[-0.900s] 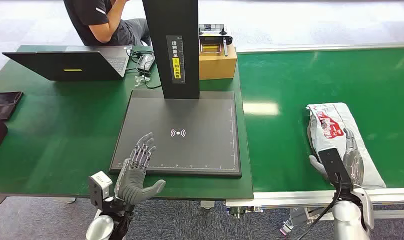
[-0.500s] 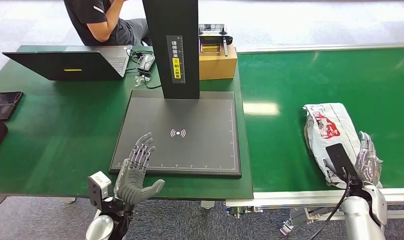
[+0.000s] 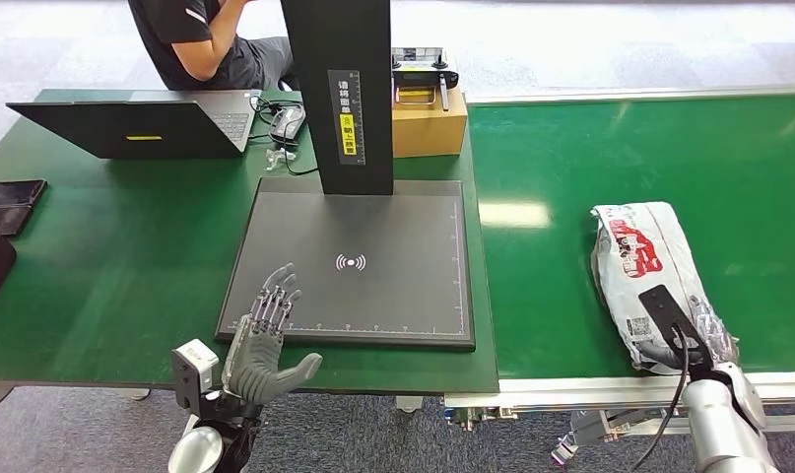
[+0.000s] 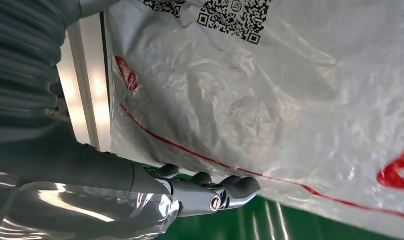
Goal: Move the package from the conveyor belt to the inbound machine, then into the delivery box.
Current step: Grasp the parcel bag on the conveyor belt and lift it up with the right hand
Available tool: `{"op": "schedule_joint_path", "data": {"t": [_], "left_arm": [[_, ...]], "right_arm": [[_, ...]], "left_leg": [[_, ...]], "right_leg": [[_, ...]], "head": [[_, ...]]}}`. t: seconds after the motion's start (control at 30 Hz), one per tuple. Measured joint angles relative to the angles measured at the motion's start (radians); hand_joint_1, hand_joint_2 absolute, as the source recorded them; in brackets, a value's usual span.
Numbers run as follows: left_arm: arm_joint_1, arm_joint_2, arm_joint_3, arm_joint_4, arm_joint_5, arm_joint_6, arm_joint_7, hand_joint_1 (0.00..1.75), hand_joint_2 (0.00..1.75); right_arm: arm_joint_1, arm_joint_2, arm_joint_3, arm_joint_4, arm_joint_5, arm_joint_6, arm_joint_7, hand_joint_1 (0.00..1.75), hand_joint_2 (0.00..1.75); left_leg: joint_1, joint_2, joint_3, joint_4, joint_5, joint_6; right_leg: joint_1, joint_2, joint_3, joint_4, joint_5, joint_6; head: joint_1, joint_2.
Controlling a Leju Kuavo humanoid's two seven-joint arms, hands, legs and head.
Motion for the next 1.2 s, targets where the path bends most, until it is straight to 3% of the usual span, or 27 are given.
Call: {"op": "schedule_joint_path", "data": {"t": [0.13, 0.17, 0.27, 0.3, 0.6, 0.97, 1.2], "left_arm": [[0.0, 0.001, 0.0, 0.0, 0.001, 0.001, 0.002, 0.0, 1.75], [0.0, 0.001, 0.0, 0.0, 0.002, 0.002, 0.003, 0.0, 1.75], [0.0, 0.002, 0.0, 0.0, 0.002, 0.003, 0.003, 0.0, 1.75], [0.0, 0.003, 0.0, 0.0, 0.002, 0.003, 0.003, 0.0, 1.75], [0.0, 0.004, 0.003, 0.0, 0.002, 0.006, 0.003, 0.0, 1.75], [-0.005, 0.004, 0.004, 0.008, 0.002, 0.008, 0.003, 0.0, 1.75], [-0.005, 0.004, 0.004, 0.011, 0.002, 0.016, 0.001, 0.0, 1.75]], "right_arm": [[-0.026, -0.011, 0.015, 0.061, -0.033, 0.08, 0.004, 0.01, 1.75], [-0.032, -0.013, 0.017, 0.072, -0.046, 0.098, -0.002, 0.35, 1.75], [-0.044, -0.015, 0.02, 0.092, -0.088, 0.136, -0.027, 1.62, 1.75], [-0.045, -0.015, 0.02, 0.094, -0.103, 0.143, -0.034, 1.71, 1.75], [-0.05, -0.012, 0.019, 0.094, -0.236, 0.152, -0.087, 1.75, 1.75], [-0.021, 0.012, 0.02, 0.039, -0.271, 0.149, -0.099, 1.75, 1.75], [0.029, 0.037, 0.054, -0.068, -0.165, -0.032, -0.034, 1.75, 1.75]], "left_leg": [[0.0, 0.0, 0.0, 0.0, 0.0, 0.0], [0.0, 0.0, 0.001, 0.0, 0.0, 0.0], [0.0, 0.001, 0.001, 0.0, 0.0, 0.0], [0.0, 0.001, 0.002, 0.0, 0.0, 0.0], [0.0, 0.001, 0.005, 0.0, 0.0, 0.0], [0.0, 0.001, 0.005, 0.0, 0.0, 0.0], [0.0, -0.001, 0.003, 0.0, 0.0, 0.0]], "right_leg": [[0.0, 0.0, 0.0, 0.0, 0.0, 0.0], [0.0, 0.0, 0.001, 0.0, 0.0, 0.0], [0.0, 0.001, 0.002, 0.0, 0.0, 0.0], [0.0, 0.001, 0.002, 0.0, 0.0, 0.0], [0.0, 0.001, 0.005, 0.0, 0.001, 0.0], [0.0, 0.001, 0.005, 0.0, 0.0, 0.0], [0.0, -0.001, 0.004, 0.0, 0.0, 0.0]], "head": [[0.0, 0.0], [0.0, 0.0], [0.0, 0.0], [0.0, 0.0], [0.0, 0.0], [0.0, 0.0], [0.0, 0.0]]}}
